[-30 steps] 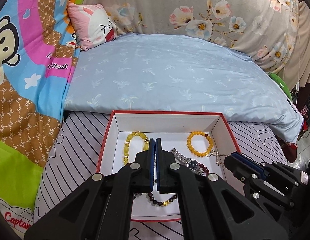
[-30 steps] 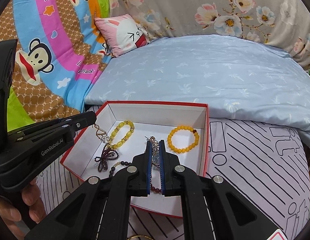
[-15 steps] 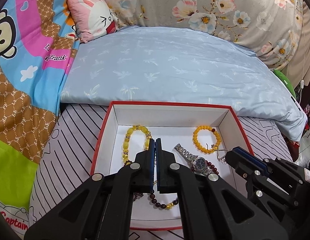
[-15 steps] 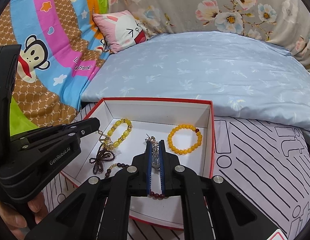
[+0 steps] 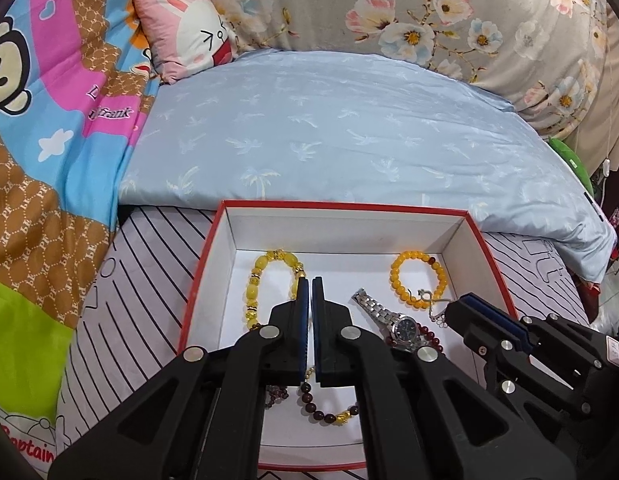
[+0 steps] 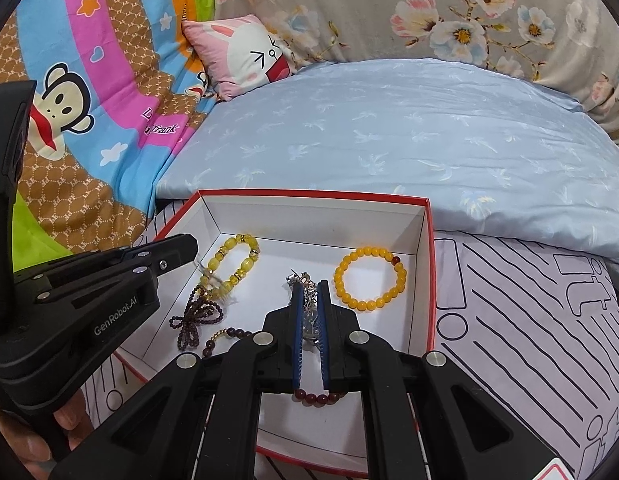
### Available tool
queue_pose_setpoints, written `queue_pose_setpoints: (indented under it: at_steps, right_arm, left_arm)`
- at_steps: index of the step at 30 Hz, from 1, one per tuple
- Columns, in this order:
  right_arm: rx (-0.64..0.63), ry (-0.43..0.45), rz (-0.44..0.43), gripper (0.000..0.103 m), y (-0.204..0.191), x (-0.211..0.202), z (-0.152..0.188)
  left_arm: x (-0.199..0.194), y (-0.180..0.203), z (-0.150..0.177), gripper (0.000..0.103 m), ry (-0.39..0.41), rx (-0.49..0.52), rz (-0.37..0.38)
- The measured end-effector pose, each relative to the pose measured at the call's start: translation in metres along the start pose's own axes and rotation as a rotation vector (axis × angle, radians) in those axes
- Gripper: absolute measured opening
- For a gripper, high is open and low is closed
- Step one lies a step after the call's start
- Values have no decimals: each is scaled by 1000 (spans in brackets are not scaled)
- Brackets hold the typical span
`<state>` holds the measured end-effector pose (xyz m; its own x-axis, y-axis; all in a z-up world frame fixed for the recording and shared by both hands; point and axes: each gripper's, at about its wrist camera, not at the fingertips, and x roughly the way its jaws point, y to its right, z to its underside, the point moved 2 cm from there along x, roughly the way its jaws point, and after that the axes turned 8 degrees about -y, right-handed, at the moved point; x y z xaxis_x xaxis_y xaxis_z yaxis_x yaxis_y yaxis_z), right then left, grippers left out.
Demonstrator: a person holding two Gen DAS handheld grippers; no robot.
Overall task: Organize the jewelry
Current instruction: 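Open both grippers to release the necklaces into the red box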
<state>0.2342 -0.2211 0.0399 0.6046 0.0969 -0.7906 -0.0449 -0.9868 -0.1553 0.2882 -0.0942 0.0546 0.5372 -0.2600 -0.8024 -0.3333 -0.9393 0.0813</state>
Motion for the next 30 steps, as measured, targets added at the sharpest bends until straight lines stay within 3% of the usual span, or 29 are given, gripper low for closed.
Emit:
queue_pose_setpoints:
  at_steps: [2, 5, 6, 30]
  right_arm:
    - [-3, 9, 12, 15, -1, 0, 0]
    - [-5, 25, 28, 37, -3, -3, 0]
    - [-4, 31, 30, 39, -4, -5, 0]
    - [5, 52, 17, 40, -10, -57, 33]
  left_arm:
    - [-1, 0, -1, 5, 3, -4, -13]
    - [-2, -2, -1, 40, 10, -12, -37]
    - [-3, -2, 0, 42, 19, -11, -44]
    - [-47, -3, 36, 42, 22, -28, -36]
